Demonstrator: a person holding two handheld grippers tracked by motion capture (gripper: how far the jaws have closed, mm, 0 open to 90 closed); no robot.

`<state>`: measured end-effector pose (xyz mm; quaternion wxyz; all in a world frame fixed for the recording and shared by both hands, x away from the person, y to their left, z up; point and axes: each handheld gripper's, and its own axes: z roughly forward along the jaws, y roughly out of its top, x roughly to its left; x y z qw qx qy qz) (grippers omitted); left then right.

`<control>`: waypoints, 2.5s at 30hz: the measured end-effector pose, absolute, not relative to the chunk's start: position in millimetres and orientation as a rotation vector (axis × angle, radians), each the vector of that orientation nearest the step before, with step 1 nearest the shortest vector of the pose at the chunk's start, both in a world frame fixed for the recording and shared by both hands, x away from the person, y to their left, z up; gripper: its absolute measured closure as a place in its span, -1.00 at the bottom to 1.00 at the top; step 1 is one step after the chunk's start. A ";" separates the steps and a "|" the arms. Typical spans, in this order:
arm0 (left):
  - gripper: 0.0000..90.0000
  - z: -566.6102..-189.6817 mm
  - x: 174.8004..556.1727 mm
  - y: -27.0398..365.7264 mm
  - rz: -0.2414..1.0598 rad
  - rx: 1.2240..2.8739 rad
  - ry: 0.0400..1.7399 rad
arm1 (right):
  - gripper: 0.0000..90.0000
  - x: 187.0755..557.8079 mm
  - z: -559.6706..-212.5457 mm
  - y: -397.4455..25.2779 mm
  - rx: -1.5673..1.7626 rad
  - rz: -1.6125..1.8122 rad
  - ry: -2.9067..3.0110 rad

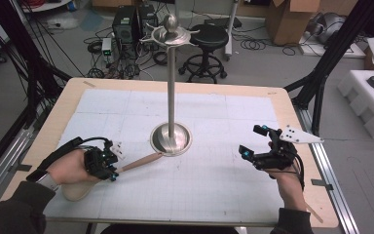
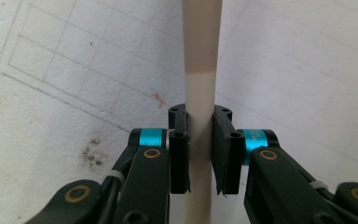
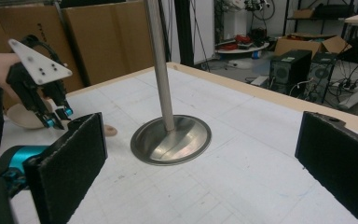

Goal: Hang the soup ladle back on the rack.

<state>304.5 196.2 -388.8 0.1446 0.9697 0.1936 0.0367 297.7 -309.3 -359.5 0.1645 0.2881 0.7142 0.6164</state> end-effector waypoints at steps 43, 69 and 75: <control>0.74 -319.8 290.5 230.4 0.314 2.029 0.648 | -0.98 297.7 -360.2 -312.6 0.832 1.760 2.022; 0.74 -318.0 294.4 218.3 0.399 1.701 0.617 | -0.98 297.8 -359.9 -313.2 0.825 1.760 2.017; 0.74 -313.3 296.5 219.8 0.439 1.652 0.636 | -0.98 296.9 -359.2 -313.6 0.827 1.765 2.016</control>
